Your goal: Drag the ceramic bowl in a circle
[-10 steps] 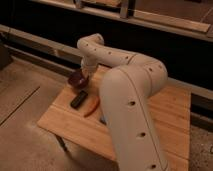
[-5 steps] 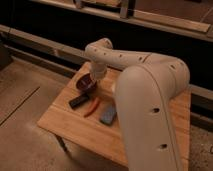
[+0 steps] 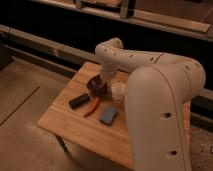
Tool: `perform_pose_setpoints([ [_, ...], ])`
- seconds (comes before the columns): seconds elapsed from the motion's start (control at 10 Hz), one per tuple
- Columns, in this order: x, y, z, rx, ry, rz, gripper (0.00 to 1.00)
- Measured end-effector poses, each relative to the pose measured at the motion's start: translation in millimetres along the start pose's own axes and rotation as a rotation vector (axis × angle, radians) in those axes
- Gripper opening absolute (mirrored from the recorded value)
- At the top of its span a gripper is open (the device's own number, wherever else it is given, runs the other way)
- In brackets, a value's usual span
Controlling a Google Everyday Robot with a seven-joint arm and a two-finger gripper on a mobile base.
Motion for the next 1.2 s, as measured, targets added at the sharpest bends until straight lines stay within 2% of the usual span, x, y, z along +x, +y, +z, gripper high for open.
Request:
perform_pose_setpoints([
  [0.2, -18.8, -2.9, -2.4, 0.012, -0.008, 0.02, 0.0],
  [0.4, -32.1, 13.3, -0.9, 0.02, -0.012, -0.004, 0.0],
  [0.6, -36.1, 33.9, 6.0, 0.03, -0.006, -0.041, 0.0],
  [0.9, -31.7, 64.8, 18.3, 0.02, 0.019, -0.093, 0.0],
  [1.2, -17.4, 101.2, 19.3, -0.002, 0.029, -0.155, 0.0],
])
